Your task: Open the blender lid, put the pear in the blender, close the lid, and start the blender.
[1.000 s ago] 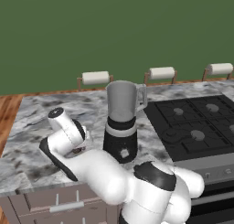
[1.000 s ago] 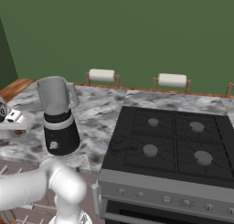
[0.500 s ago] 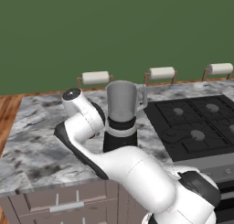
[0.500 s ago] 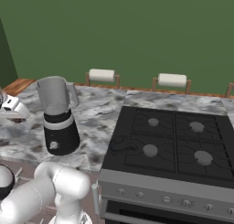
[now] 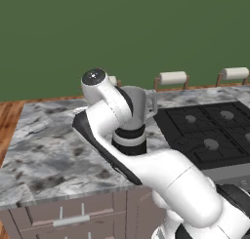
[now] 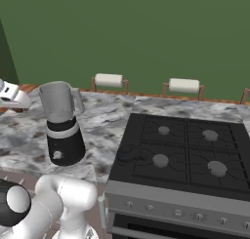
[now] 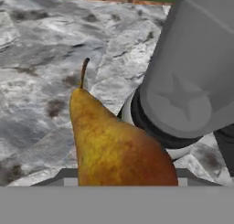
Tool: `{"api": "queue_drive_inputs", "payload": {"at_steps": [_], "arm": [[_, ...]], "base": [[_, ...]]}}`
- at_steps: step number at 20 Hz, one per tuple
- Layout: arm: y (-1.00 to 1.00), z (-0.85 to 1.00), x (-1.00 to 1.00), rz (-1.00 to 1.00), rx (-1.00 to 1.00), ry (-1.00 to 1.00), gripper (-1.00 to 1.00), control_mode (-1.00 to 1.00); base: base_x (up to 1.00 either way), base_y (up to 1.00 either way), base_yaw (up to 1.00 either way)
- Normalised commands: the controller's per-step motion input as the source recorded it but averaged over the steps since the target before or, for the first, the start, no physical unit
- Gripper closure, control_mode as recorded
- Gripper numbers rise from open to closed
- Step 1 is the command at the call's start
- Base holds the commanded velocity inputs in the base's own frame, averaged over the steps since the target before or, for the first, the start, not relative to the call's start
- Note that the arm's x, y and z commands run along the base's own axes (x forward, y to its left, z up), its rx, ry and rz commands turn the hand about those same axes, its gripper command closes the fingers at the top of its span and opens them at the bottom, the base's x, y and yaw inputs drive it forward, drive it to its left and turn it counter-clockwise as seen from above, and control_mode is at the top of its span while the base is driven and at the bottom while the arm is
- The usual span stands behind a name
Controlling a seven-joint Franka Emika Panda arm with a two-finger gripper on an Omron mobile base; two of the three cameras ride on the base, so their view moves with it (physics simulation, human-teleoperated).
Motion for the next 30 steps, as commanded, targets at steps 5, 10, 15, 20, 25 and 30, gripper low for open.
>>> {"api": "queue_drive_inputs", "payload": {"at_steps": [5, 10, 15, 20, 25, 30], "arm": [[-0.48, 0.92, 0.02, 0.00, 0.00, -0.02, 1.00, -1.00], [-0.61, 0.63, 0.18, 0.00, 0.00, 0.00, 1.00, -1.00], [-0.56, 0.05, 0.45, 0.00, 0.03, 0.08, 1.00, -1.00], [-0.19, -0.51, 0.52, 0.03, 0.00, 0.23, 1.00, -1.00], [-0.02, -0.56, 0.42, 0.05, 0.00, 0.21, 1.00, -1.00], [0.04, -0.48, 0.10, 0.06, 0.00, 0.10, 1.00, -1.00]], "base": [[0.00, 0.00, 0.00], [0.00, 0.00, 0.00], [0.00, 0.00, 0.00], [0.00, 0.00, 0.00], [0.00, 0.00, 0.00], [0.00, 0.00, 0.00]]}}
